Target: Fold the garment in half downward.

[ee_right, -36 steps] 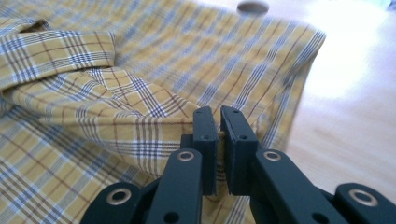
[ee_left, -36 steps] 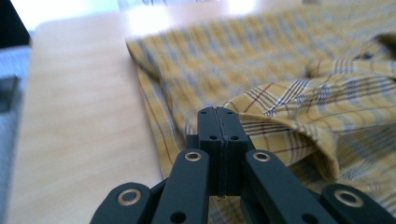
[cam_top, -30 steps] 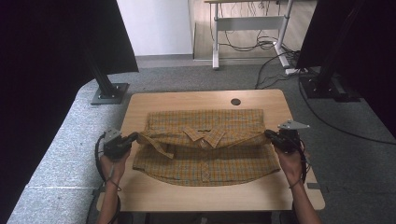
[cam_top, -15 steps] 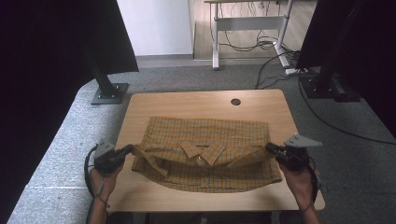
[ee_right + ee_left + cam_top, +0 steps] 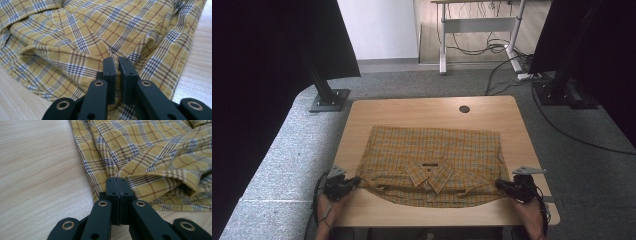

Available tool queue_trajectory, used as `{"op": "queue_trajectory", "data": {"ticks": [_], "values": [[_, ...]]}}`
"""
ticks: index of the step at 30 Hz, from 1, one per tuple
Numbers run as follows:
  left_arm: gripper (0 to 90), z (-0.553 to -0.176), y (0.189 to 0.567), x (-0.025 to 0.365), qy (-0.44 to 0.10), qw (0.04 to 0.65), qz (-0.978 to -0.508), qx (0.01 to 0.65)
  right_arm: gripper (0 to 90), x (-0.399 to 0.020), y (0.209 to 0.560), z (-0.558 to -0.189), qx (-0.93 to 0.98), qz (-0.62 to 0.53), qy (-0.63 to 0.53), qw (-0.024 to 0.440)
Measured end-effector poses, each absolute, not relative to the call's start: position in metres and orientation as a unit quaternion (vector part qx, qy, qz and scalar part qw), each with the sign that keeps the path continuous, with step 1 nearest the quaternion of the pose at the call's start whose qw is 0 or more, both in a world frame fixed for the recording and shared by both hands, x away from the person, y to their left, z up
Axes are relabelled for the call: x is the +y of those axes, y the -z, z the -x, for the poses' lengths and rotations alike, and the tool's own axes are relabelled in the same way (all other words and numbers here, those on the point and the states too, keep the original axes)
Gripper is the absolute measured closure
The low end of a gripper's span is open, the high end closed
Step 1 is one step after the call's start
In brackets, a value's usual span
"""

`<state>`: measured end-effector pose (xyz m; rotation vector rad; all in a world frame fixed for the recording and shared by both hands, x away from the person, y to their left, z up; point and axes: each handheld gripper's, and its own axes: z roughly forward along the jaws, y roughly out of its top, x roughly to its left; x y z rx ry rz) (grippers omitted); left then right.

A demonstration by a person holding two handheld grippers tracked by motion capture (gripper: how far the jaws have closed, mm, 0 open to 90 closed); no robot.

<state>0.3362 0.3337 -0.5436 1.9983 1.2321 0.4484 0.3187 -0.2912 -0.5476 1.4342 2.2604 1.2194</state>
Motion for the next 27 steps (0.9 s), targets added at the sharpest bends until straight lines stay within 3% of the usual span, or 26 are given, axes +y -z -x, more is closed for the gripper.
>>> {"op": "queue_trajectory", "data": {"ticks": [4,9,12,15,21,27], "values": [[83.6,-0.337,0.536,0.344,-0.17,0.369,-0.771,0.491,82.5,-0.292,0.548,-0.318,0.764,-0.483,-0.416,0.1],[69.5,-0.337,0.506,0.362,-0.176,0.421,-0.729,0.51,75.4,-0.293,0.539,-0.314,0.756,-0.476,-0.436,0.111],[58.2,-0.347,0.494,0.347,-0.176,0.427,-0.739,0.49,69.2,-0.293,0.529,-0.311,0.746,-0.473,-0.452,0.125],[48.9,-0.366,0.498,0.317,-0.178,0.396,-0.775,0.459,56.2,-0.286,0.523,-0.308,0.743,-0.466,-0.458,0.141],[42.1,-0.395,0.53,0.279,-0.173,0.323,-0.829,0.423,28.9,-0.269,0.539,-0.315,0.777,-0.464,-0.397,0.152],[39.9,-0.381,0.541,0.28,-0.17,0.341,-0.816,0.433,25.0,-0.271,0.557,-0.333,0.789,-0.455,-0.382,0.155]]}}
